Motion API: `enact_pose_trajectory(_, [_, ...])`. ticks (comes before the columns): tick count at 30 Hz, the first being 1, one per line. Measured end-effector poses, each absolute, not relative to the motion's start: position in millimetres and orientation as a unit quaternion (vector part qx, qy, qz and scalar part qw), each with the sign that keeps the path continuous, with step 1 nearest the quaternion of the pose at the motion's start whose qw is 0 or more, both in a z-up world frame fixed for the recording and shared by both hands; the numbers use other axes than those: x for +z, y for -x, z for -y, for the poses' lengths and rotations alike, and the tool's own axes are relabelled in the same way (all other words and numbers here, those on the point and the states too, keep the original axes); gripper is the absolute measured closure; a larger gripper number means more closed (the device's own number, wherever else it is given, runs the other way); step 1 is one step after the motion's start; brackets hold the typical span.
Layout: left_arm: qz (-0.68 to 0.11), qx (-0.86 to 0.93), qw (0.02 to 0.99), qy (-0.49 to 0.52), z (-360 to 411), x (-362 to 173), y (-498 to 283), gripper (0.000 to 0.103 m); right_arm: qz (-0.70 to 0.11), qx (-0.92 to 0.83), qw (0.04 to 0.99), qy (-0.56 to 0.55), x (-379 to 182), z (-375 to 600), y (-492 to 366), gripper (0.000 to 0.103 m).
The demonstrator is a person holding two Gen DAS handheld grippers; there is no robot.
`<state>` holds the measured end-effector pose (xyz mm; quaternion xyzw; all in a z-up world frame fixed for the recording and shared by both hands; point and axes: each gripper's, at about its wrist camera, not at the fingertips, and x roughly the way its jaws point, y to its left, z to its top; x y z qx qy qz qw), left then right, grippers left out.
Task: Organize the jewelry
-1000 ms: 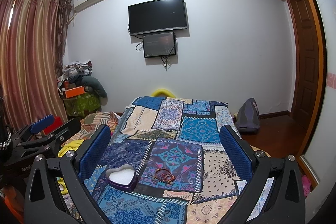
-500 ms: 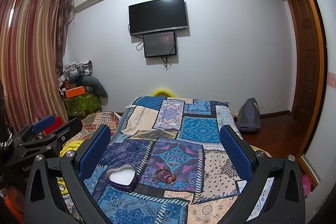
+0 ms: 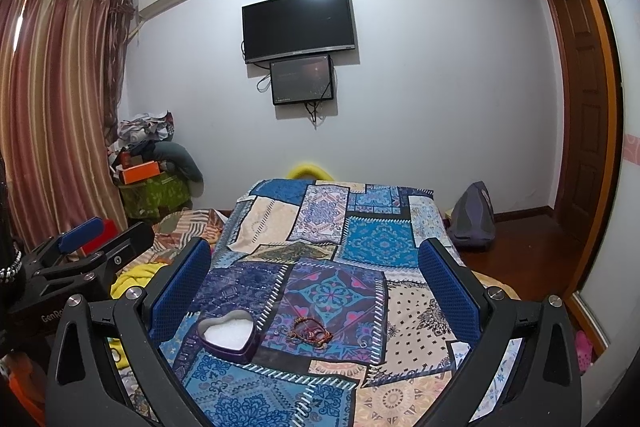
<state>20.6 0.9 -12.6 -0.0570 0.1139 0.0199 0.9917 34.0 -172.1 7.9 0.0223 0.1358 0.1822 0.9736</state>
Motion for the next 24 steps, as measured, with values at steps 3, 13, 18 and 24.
enact_pose_trajectory(3, [-0.118,0.018,0.991,0.057,0,-14,-24,0.000,-0.141,0.180,0.973,-0.024,4,174,-38,0.000])
enact_pose_trajectory(13, [-0.156,0.007,0.986,0.054,3,-33,-50,0.000,-0.182,0.169,0.968,-0.019,-20,178,-62,0.000])
enact_pose_trajectory(18, [-0.205,0.007,0.977,0.050,5,-57,-74,0.000,-0.231,0.162,0.959,-0.012,-49,186,-83,0.000])
enact_pose_trajectory(24, [-0.294,-0.008,0.953,0.066,0,-102,-107,0.000,-0.288,0.165,0.943,0.000,-76,197,-104,0.000])
